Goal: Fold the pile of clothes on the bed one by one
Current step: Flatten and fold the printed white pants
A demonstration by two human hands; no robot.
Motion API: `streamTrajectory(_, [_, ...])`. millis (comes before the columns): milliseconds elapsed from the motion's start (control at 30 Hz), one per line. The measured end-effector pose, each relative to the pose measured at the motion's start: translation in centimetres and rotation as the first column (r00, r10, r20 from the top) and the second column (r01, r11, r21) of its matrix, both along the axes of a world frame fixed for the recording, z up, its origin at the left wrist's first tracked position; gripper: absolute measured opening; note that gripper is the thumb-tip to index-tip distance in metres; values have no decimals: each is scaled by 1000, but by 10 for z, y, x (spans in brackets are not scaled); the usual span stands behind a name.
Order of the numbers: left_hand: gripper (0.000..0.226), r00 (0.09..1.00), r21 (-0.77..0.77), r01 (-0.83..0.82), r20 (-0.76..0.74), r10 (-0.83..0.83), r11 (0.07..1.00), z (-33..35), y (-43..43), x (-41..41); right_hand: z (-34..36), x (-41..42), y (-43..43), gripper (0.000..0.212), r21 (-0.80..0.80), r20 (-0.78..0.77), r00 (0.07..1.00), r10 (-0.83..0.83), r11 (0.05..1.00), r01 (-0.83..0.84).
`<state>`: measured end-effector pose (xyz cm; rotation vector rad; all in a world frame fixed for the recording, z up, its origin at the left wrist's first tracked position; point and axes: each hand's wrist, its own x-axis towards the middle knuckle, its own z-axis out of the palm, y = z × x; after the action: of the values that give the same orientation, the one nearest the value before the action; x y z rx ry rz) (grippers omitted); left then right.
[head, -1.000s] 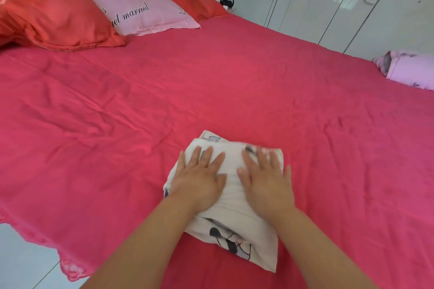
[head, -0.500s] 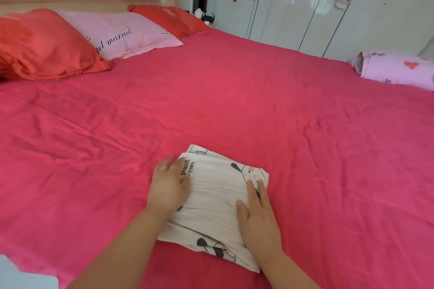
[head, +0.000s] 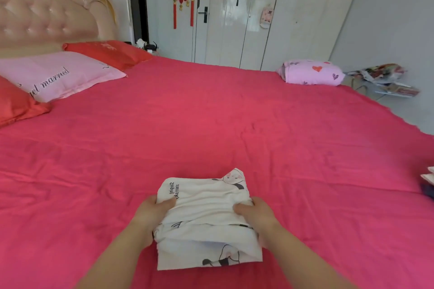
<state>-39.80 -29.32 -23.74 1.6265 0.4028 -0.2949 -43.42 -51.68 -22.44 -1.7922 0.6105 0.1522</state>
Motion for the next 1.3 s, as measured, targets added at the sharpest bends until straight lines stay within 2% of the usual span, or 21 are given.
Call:
streamTrajectory(67, [18,998,-23,48,30,-47,999,3,-37,-11,9,-19,-38,32,-24,10,1000,-30,999,30])
streamTrajectory(200, [19,988,-97,136,84,-128,986,17,-116,-33,40,-63,-110,21,-44,87,990,-114,992,118])
streamTrajectory(267, [18,979,-107,178,121,-165,978,25,-156,-44,54,-86,-148,22,-68,125,982,-142,986,152])
streamTrajectory(533, [16,908,-91,341,288,-303,936,60,-309,-96,91,-179,-280,22,-83,283,912,-297,940,332])
streamTrajectory(767, [14,849,-56,435,358,-388,899,70,-408,-136,91,-241,-366,18,-67,329,859,-393,897,436])
streamTrajectory(1033, [11,845,-120,463,358,-397,878,59,-510,-116,77,-231,-460,25,-39,326,812,-484,852,522])
streamTrajectory(1167, [5,830,-173,504,368,-419,846,63,-572,-87,88,-207,-516,17,-49,324,787,-526,821,569])
streamTrajectory(1300, [22,829,-231,540,312,-464,809,79,-615,-63,110,-183,-558,18,-108,291,776,-560,786,608])
